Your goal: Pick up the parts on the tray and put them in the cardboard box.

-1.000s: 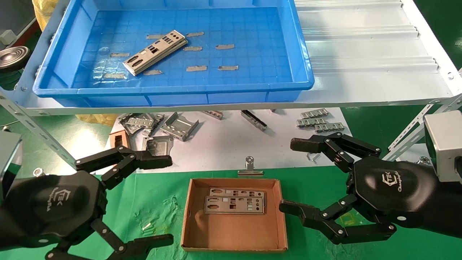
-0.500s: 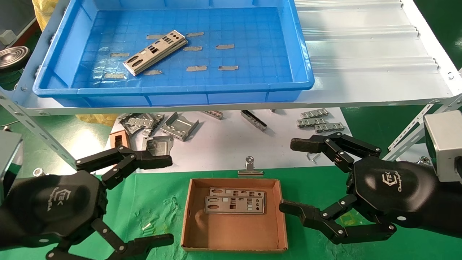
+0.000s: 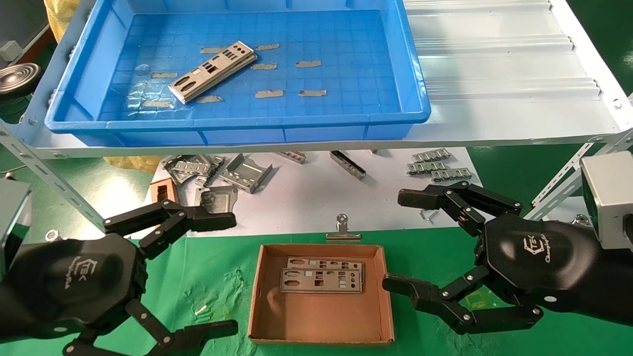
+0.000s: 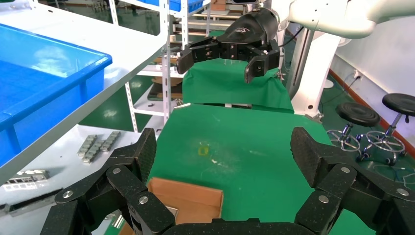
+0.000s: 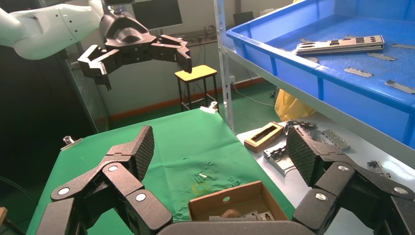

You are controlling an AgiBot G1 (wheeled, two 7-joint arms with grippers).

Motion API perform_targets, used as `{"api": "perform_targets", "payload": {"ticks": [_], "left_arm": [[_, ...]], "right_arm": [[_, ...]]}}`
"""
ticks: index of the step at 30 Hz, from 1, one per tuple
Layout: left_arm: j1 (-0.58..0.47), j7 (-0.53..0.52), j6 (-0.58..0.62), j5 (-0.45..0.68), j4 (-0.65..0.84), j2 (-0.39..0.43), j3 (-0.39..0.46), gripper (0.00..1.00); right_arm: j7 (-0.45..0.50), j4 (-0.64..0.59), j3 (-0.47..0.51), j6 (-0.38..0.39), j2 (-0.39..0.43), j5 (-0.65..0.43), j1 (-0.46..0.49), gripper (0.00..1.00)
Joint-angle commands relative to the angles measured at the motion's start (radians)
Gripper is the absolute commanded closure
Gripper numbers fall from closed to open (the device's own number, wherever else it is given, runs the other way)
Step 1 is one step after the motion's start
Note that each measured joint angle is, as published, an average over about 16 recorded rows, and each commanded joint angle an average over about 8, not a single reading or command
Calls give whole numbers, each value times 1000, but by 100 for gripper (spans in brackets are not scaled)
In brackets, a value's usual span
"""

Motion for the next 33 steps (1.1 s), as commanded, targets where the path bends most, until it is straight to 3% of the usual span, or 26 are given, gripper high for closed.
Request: {"api": "perform_targets", "payload": {"ticks": [1, 33], "left_arm": [[0, 0, 0, 0, 0, 0, 0, 0], [0, 0, 0, 0, 0, 0, 0, 0]], "right_arm": [[0, 0, 0, 0, 0, 0, 0, 0], [0, 0, 0, 0, 0, 0, 0, 0]]}}
